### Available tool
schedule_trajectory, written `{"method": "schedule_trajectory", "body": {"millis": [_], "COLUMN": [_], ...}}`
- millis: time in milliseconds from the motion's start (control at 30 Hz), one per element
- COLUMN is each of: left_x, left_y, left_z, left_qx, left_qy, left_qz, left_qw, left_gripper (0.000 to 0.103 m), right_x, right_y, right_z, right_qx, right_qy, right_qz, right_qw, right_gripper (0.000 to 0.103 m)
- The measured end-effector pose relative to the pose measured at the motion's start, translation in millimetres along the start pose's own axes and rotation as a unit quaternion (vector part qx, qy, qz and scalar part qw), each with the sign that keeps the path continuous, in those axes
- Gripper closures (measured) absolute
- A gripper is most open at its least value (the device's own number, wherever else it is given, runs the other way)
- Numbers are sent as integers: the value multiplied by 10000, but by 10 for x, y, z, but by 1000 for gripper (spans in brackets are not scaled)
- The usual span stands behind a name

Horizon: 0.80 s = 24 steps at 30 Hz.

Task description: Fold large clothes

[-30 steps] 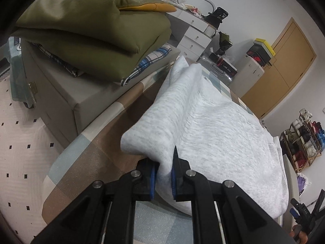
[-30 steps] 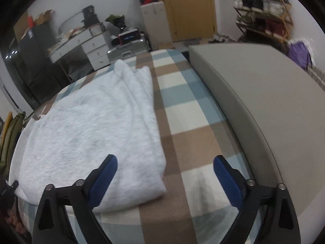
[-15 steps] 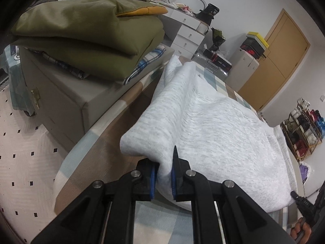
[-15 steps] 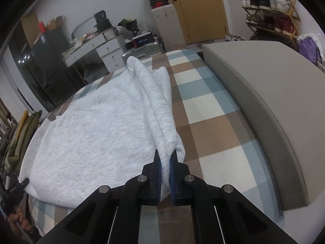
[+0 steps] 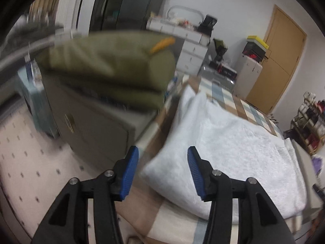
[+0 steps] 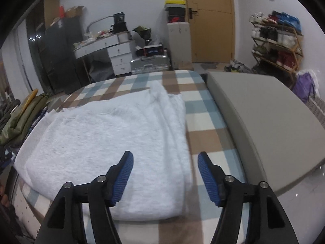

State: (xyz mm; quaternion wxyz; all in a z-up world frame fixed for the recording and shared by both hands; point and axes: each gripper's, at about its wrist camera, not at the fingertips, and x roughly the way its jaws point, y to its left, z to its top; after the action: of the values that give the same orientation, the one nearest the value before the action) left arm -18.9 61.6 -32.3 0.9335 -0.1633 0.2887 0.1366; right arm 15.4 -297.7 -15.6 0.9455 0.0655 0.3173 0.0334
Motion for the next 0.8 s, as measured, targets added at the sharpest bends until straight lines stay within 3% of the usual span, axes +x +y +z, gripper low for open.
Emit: {"method": "schedule_trajectory", "body": {"millis": [33,67,167,267,333,400,467,500,567,600,667,800], "left_x": [-63,-104,-67,202,419,675,878,939,893,865,887,883], "left_y": [-47,-106,-352,-709,-929,-1179,-1390,-1462,-1512,-1486,-1370,-1283], "left_z": [20,39,61,55,13,-75,-210,-292,-407,-424,-362,-350], "left_qx": [89,172,545,818,982,1304,1765,2087,2686,2737,2495,2325], "left_qy": [-159,-256,-196,291,647,1042,1406,1307,978,950,1038,1107], "left_qz": [33,-58,-698,-1371,-1915,-2057,-2092,-1855,-1699,-1743,-1940,-2056], "left_qw": [9998,9995,9959,9867,9744,9643,9515,9513,9431,9411,9430,9441], "left_gripper": [43,39,39,38,39,39,39,39,36,36,36,36], "right_x": [65,129,427,762,955,1186,1219,1211,1187,1176,1168,1180], "right_y": [123,273,719,1103,1259,1360,1314,1251,1056,921,644,156], "right_z": [43,62,81,31,-26,-129,-196,-191,-179,-164,-139,-55], "right_qx": [-170,-342,-770,-1146,-1267,-1521,-1672,-1629,-1476,-1334,-1286,-351], "right_qy": [20,53,274,493,711,961,751,783,810,777,691,970], "right_qz": [199,375,799,1084,1188,1231,1234,1249,1150,1023,98,222], "right_qw": [9997,9987,9934,9862,9822,9760,9753,9756,9790,9827,9892,9944], "right_gripper": [26,26,19,17,17,16,16,16,15,15,14,15]}}
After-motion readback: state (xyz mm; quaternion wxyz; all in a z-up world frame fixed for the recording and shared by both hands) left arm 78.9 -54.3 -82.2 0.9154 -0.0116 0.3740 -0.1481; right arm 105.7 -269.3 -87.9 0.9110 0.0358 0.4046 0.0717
